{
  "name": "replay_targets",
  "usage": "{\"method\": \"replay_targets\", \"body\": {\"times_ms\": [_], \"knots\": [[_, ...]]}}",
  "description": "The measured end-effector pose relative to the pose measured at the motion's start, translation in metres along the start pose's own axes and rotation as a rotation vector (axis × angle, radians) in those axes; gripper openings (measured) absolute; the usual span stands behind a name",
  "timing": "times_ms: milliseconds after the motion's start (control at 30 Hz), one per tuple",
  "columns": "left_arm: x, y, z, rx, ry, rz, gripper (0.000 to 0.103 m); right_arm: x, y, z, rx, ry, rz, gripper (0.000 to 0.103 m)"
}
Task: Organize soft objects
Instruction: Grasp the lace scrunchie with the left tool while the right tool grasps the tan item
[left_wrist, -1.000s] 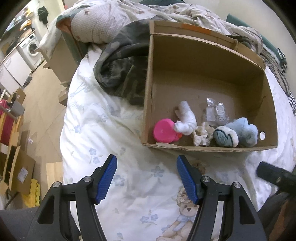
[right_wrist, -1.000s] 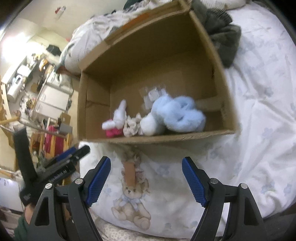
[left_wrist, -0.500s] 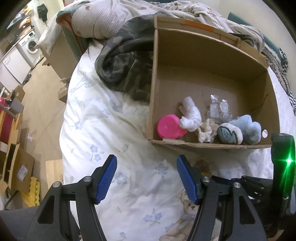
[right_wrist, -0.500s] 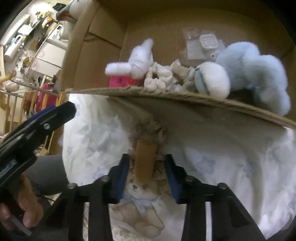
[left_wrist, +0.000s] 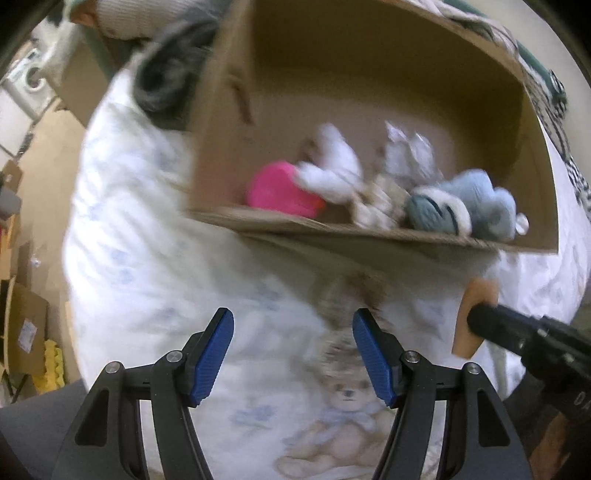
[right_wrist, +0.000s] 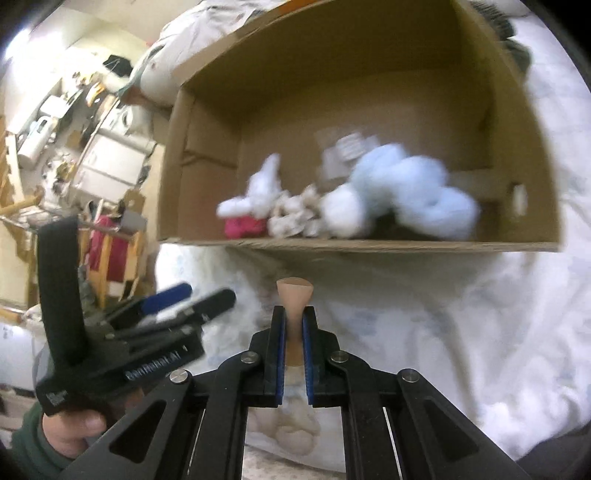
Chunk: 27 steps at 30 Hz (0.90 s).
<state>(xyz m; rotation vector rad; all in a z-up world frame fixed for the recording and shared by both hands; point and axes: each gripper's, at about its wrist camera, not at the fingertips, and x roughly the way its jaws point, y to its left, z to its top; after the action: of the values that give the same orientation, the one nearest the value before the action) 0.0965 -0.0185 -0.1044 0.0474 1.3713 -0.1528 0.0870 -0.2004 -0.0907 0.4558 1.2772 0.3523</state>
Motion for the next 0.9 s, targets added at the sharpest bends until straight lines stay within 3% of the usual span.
{"method": "replay_targets", "body": {"times_ms": [200, 400, 533, 567, 633, 733, 900], "knots": [[0.013, -0.027, 0.006, 0.041, 0.005, -0.040, 0.064, -0.018, -0.027, 0.004, 0.074, -0.021, -0.022, 0.010], [0.048, -0.034, 0.006, 0.069, 0.090, -0.019, 0.064, -0.026, -0.041, -0.002, 0.108, -0.043, -0.020, 0.010], [0.052, -0.037, 0.009, 0.090, 0.084, -0.009, 0.063, -0.022, -0.037, 0.000, 0.107, -0.035, -0.030, 0.010], [0.051, -0.036, 0.009, 0.087, 0.079, -0.013, 0.058, -0.020, -0.037, -0.001, 0.105, -0.032, -0.034, 0.010], [0.049, -0.034, 0.009, 0.087, 0.074, -0.003, 0.035, -0.014, -0.035, 0.000, 0.102, -0.026, -0.038, 0.010], [0.046, -0.028, 0.012, 0.073, 0.078, -0.016, 0.017, -0.011, -0.033, 0.001, 0.097, -0.020, -0.043, 0.010], [0.038, -0.016, 0.020, 0.047, 0.061, -0.015, 0.013, -0.008, -0.029, 0.002, 0.083, -0.015, -0.052, 0.010]]}}
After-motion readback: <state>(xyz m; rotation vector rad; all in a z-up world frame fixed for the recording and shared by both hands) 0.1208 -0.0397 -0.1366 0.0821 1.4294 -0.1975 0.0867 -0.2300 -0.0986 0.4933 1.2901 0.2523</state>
